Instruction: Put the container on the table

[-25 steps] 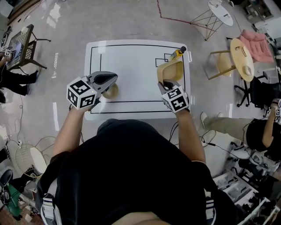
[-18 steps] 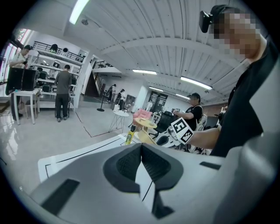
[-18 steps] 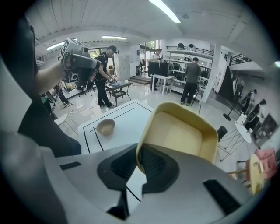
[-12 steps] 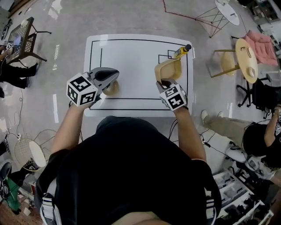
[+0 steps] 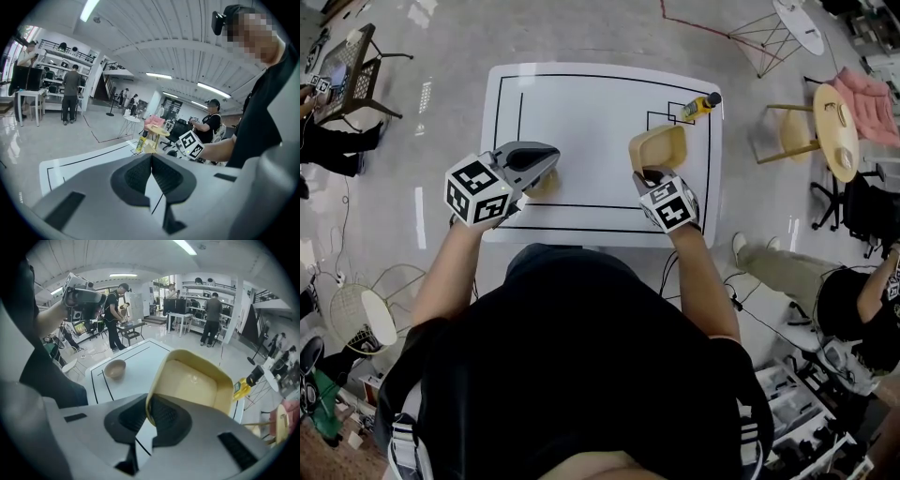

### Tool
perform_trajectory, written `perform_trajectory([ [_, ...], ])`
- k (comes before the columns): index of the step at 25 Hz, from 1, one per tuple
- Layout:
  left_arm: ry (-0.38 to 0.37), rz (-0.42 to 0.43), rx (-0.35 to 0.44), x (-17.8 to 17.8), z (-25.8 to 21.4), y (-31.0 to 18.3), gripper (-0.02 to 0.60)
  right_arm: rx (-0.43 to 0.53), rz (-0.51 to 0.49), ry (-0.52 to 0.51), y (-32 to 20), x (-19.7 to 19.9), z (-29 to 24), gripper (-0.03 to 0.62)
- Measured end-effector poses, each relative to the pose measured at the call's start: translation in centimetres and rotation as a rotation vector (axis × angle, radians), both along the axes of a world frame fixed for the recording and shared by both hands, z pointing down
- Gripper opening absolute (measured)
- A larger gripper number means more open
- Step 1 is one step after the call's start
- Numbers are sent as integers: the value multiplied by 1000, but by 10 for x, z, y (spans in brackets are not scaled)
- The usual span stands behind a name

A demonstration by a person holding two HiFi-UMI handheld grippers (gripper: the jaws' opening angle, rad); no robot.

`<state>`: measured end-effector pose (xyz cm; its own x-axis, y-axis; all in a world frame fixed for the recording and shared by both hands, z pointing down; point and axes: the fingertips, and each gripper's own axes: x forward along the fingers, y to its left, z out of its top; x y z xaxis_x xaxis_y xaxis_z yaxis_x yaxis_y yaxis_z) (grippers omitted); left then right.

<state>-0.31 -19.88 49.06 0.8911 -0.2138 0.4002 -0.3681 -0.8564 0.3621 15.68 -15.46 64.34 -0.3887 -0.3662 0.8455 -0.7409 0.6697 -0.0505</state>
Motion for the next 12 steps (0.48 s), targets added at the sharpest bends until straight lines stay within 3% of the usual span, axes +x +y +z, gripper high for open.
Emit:
perform_trajectory([
  [12,0,-30,-31,-11,19,-10,8,-68,-31,-7,-2,-15,34,15],
])
